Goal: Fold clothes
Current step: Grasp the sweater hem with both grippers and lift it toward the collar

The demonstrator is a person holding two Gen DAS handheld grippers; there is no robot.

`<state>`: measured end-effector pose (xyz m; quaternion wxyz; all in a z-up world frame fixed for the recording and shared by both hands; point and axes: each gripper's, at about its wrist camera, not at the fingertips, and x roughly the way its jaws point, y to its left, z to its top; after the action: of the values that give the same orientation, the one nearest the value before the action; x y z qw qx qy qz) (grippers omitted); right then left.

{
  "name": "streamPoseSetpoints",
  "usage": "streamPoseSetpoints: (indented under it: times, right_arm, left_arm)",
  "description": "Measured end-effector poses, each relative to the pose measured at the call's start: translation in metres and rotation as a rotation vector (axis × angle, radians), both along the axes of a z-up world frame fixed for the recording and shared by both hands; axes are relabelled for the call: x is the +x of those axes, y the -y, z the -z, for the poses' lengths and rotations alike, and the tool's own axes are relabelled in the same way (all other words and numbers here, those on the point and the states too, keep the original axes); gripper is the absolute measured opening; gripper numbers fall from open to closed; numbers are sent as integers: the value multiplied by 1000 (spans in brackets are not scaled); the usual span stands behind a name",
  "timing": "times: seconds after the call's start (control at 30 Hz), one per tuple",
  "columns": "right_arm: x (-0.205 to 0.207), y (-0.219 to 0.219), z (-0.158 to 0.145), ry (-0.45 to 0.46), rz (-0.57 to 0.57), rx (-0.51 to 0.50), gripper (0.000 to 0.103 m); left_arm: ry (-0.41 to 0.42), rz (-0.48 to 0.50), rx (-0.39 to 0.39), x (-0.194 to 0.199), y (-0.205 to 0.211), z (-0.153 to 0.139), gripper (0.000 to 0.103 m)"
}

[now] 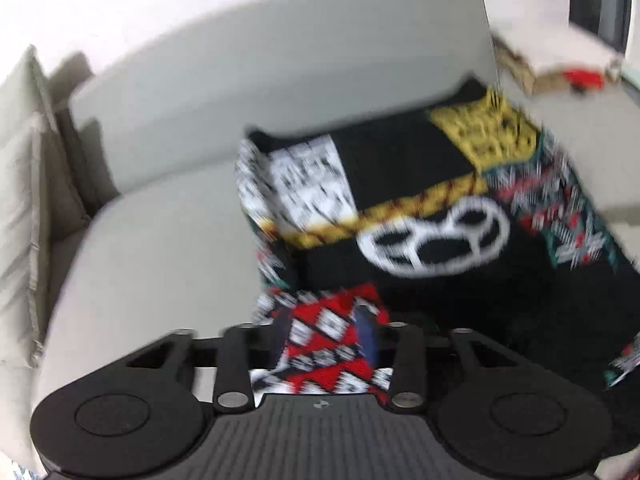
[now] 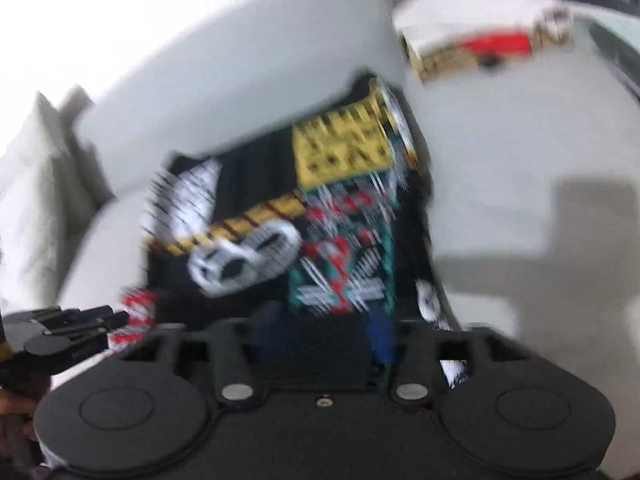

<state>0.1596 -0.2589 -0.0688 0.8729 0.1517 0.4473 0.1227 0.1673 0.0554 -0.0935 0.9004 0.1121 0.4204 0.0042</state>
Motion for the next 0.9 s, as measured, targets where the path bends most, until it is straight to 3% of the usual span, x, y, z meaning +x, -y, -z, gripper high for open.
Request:
streamPoseSetpoints:
  times: [0.17,0.27,0.3,0.4,0.47,0.57,0.63,0.73,0.9]
  right_arm:
    - [17,7,-57,81,-39,-13,70]
    - [48,11,-66,79,-33,-29,70]
    - [59,11,-65,77,-29,-42,70]
    - [97,16,-48,51,-23,-31,69]
    - [125,21,-29,32,-14,1,55]
    - [169,27,-2,25,26,20,46]
    - [199,29,16,29,60,-10,46]
    - [245,29,43,14,100,-60,47]
    - [306,29,87,-26,123,-153,48]
  left_arm:
    - [-21,-74,-70,18,-29,-41,51]
    - [-19,-120,-77,42,-43,-42,66]
    - [-16,-128,-64,52,-47,-37,66]
    - [-20,-144,-46,86,-59,-19,64]
    - [-15,-148,-68,108,-70,-9,59]
    - [5,-184,-138,144,-89,8,57]
    - [10,-197,-143,170,-94,20,59]
    - [-25,-187,-102,210,-94,40,72]
    - [-82,-152,-101,259,-98,67,71]
